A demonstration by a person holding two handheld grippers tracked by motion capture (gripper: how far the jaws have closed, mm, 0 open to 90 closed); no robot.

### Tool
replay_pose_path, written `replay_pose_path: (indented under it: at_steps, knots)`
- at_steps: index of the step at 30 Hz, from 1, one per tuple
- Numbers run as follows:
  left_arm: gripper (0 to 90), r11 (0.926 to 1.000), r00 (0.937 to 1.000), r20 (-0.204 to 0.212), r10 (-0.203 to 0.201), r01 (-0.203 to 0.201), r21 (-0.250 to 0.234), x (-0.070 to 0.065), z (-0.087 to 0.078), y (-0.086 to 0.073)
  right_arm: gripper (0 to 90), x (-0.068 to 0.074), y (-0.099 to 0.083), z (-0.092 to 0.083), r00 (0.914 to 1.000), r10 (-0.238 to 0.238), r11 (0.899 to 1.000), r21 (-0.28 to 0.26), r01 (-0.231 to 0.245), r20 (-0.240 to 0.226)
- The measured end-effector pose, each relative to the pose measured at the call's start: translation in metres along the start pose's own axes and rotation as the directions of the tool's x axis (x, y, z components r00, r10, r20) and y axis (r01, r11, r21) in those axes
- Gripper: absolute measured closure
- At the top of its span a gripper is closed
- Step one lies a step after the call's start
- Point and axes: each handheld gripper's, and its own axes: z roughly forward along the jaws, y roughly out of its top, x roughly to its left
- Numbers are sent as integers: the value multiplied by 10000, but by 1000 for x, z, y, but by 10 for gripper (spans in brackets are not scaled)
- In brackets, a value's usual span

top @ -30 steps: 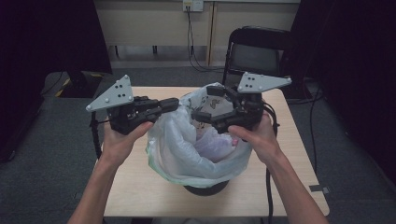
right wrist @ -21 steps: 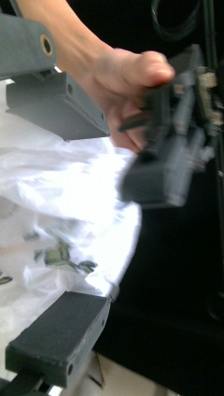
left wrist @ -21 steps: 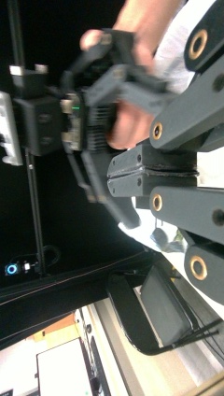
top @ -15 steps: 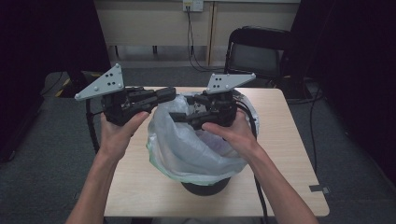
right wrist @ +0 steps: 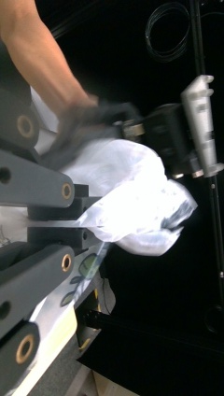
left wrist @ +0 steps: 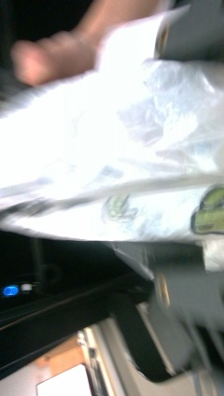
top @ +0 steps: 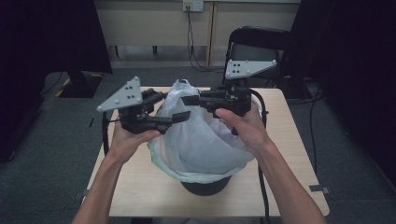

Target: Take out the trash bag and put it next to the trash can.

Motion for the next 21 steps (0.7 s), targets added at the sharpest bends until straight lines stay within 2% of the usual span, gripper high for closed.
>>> replay_pose_path:
  at_steps: [1, 2, 3, 4, 6, 8, 10, 12, 16, 17, 18, 19, 20, 21]
  knots:
    - [643, 9999, 9999, 154, -11, 9, 138, -1, 1, -1, 886, 1, 0, -1, 10000, 20, 10000, 8, -20, -7]
    - [771, 9999, 9997, 241, -52, 48, 150, -1, 1, -1, 840, 1, -1, -2, 10000, -1, 9999, 104, 0, 37]
    - [841, 10000, 9998, 190, -26, 25, 78, -2, 0, -1, 675, 0, -2, -3, 10000, 71, 9999, 87, -71, 30]
    - [867, 10000, 9999, 149, -41, 40, 56, -1, -3, -1, 490, 0, -2, -5, 10000, 38, 10000, -74, -37, 80]
    - [882, 9997, 9997, 151, -188, 190, -136, 0, -10, 0, 246, -3, -2, -10, 9982, 2, 9999, -114, 4, 595]
    - [886, 9989, 9995, 197, -248, 256, -395, 2, -18, 1, 190, -7, -4, -20, 9944, -252, 9995, -163, 270, 1026]
    - [886, 9974, 9994, 177, -301, 312, -655, 4, -27, 4, 184, -8, -5, -23, 9929, -310, 9993, -156, 330, 1150]
    - [887, 9956, 9993, 88, -360, 367, -860, 5, -33, 6, 225, -10, -7, -25, 9932, -510, 9987, 74, 505, 1044]
    - [889, 9931, 9994, -8, -349, 346, -1124, 6, -43, 8, 182, -14, -16, -20, 9919, -643, 9973, 430, 599, 1093]
    - [890, 9932, 9993, -41, -364, 357, -1105, 7, -43, 8, 237, -15, -18, -19, 9931, -644, 9970, 480, 599, 982]
    - [889, 9936, 9993, -48, -372, 364, -1066, 7, -43, 8, 516, -16, -22, -16, 9942, -843, 9948, 627, 801, 665]
    - [889, 9940, 9991, -88, -411, 400, -1018, 7, -43, 7, 516, -16, -22, -16, 9942, -843, 9948, 627, 801, 665]
    - [887, 9935, 9987, -62, -515, 506, -1022, 8, -42, 7, 604, -15, -23, -14, 9950, -840, 9939, 766, 797, 549]
    - [874, 9926, 9983, -6, -584, 580, -1071, 9, -42, 5, 745, -14, -23, -12, 9943, -929, 9916, 954, 876, 525]
